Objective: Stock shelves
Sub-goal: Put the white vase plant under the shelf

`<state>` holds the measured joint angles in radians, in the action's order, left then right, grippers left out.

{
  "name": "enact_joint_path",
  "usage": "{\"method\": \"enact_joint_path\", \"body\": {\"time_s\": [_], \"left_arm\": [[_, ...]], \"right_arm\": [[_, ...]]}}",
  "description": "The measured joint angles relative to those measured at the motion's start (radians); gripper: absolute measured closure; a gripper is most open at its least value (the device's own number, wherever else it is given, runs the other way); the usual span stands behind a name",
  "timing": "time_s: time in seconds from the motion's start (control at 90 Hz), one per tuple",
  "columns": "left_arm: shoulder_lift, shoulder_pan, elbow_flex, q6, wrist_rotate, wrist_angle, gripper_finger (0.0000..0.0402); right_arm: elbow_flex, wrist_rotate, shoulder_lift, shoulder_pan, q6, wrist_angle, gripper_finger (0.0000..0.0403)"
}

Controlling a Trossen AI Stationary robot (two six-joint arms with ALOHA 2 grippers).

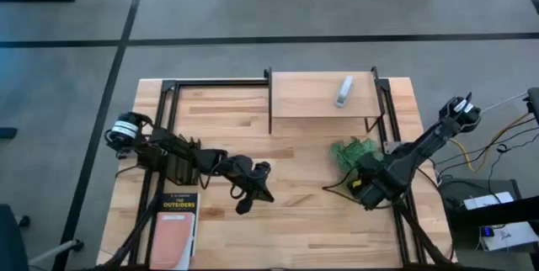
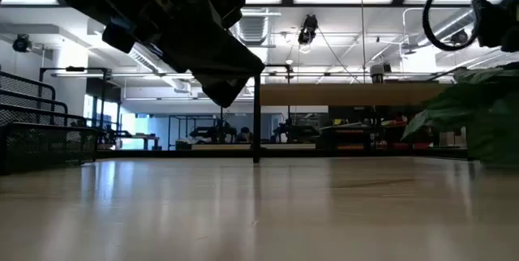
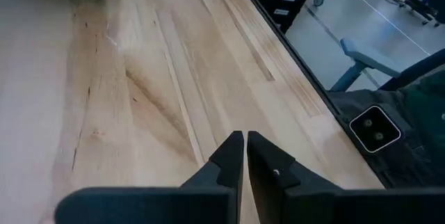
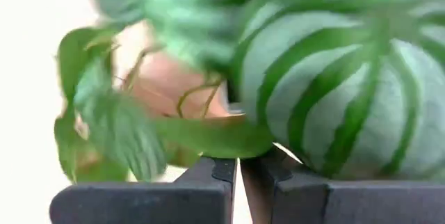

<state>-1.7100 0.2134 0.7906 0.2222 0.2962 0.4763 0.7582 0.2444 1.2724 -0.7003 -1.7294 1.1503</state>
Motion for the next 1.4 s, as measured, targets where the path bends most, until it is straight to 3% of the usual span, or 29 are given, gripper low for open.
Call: {"method": "enact_joint_path", "body": {"time_s": [0.444, 0.833, 1.233, 1.4], "left_arm": [[0.000, 0.000, 0.000, -0.002, 0.000, -0.106, 0.0397], [0.000, 0.000, 0.000, 0.040, 0.000, -0.101, 0.0397], [0.000, 0.001, 0.000, -0.004, 0.001, -0.099, 0.0397], [0.000, 0.001, 0.000, 0.076, 0.001, -0.097, 0.0397]], "right_arm": [[0.090, 0.062, -0.002, 0.004, 0.116, 0.002, 0.0403], [0.144, 0.067, -0.003, 0.003, 0.087, 0.136, 0.0403], [0.157, 0.062, -0.003, 0.002, 0.080, 0.144, 0.0403], [0.157, 0.063, -0.003, 0.002, 0.081, 0.144, 0.0403]]}}
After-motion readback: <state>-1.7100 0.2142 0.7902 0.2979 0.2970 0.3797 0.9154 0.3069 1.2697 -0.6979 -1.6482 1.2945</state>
